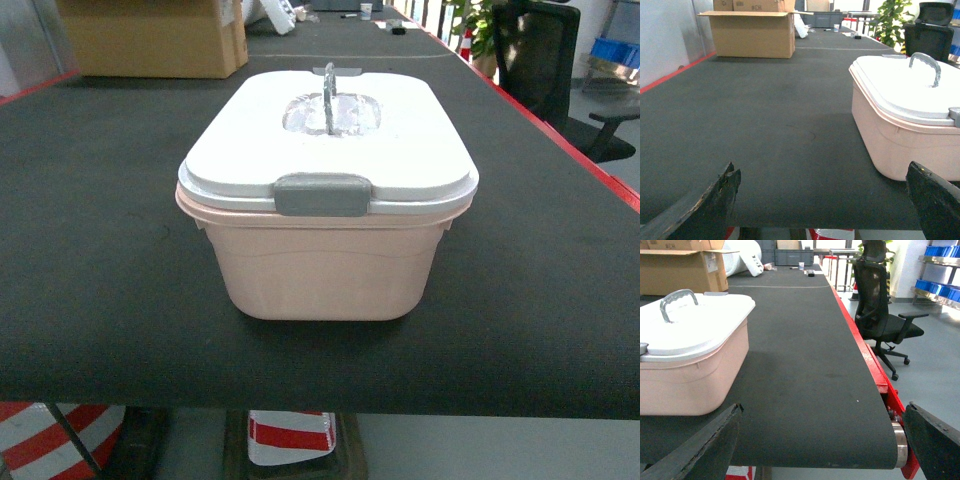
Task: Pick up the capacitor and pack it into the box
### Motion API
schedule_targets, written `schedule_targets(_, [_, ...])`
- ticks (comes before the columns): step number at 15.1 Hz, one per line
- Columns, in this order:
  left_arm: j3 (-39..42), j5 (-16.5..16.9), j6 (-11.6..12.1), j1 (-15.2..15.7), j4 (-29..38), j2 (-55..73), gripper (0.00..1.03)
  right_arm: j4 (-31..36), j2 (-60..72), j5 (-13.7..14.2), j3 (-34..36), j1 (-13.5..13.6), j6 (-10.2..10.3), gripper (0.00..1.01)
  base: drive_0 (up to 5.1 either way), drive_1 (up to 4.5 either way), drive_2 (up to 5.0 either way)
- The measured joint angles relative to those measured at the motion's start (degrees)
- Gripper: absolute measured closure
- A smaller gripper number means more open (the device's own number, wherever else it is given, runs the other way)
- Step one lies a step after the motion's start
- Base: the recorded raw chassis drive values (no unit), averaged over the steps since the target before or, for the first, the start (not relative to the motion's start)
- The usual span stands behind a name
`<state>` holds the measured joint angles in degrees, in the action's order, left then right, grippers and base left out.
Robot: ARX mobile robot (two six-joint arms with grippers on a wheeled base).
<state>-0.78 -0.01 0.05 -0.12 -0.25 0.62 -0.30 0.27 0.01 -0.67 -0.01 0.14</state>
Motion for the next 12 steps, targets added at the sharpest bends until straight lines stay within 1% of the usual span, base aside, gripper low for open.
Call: schedule_targets(12, [0.0, 0.0, 0.02, 0.0, 0.0, 0.0, 0.05, 0.0, 0.0, 0.0, 0.0, 0.0, 0.0, 0.03, 0.0, 0.0, 0.0])
